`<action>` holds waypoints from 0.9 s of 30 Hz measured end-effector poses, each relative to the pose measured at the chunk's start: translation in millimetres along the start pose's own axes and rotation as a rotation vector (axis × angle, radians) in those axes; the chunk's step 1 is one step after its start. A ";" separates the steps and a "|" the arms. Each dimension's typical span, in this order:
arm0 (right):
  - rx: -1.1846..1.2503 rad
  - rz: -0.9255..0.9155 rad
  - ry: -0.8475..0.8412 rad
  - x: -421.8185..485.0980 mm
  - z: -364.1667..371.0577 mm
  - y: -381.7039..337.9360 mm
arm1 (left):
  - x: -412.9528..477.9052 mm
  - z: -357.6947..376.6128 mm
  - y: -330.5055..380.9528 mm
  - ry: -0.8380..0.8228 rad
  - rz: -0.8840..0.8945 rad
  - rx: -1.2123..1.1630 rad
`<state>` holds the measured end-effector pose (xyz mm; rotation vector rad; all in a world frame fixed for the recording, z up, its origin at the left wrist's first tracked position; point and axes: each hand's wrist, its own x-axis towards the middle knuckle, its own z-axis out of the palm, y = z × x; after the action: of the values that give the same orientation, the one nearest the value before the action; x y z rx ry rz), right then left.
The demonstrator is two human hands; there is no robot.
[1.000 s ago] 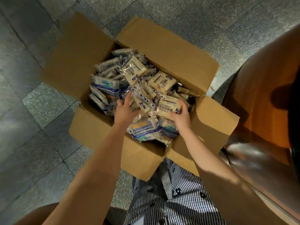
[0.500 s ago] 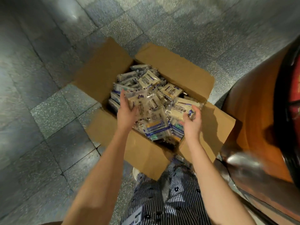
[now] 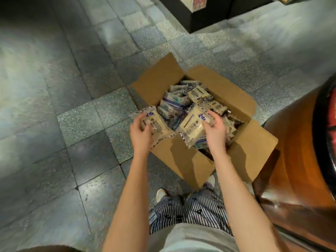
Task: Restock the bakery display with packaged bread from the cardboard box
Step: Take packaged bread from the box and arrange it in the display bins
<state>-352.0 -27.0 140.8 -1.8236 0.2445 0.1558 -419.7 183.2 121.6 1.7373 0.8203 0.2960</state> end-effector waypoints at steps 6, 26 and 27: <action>-0.027 -0.119 -0.098 -32.0 39.9 -41.4 | -17.6 -86.0 5.3 0.126 -0.004 -0.101; -0.059 -0.371 -0.944 -142.6 151.3 -92.3 | -179.1 -219.4 -30.2 0.815 -0.114 -0.177; -0.058 -0.367 -0.994 -152.3 152.9 -90.0 | -198.0 -218.8 -34.1 0.871 -0.134 -0.174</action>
<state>-473.9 156.0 220.4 -1.6088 -0.7882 0.7746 -702.7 220.3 204.1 1.3515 1.4676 1.0402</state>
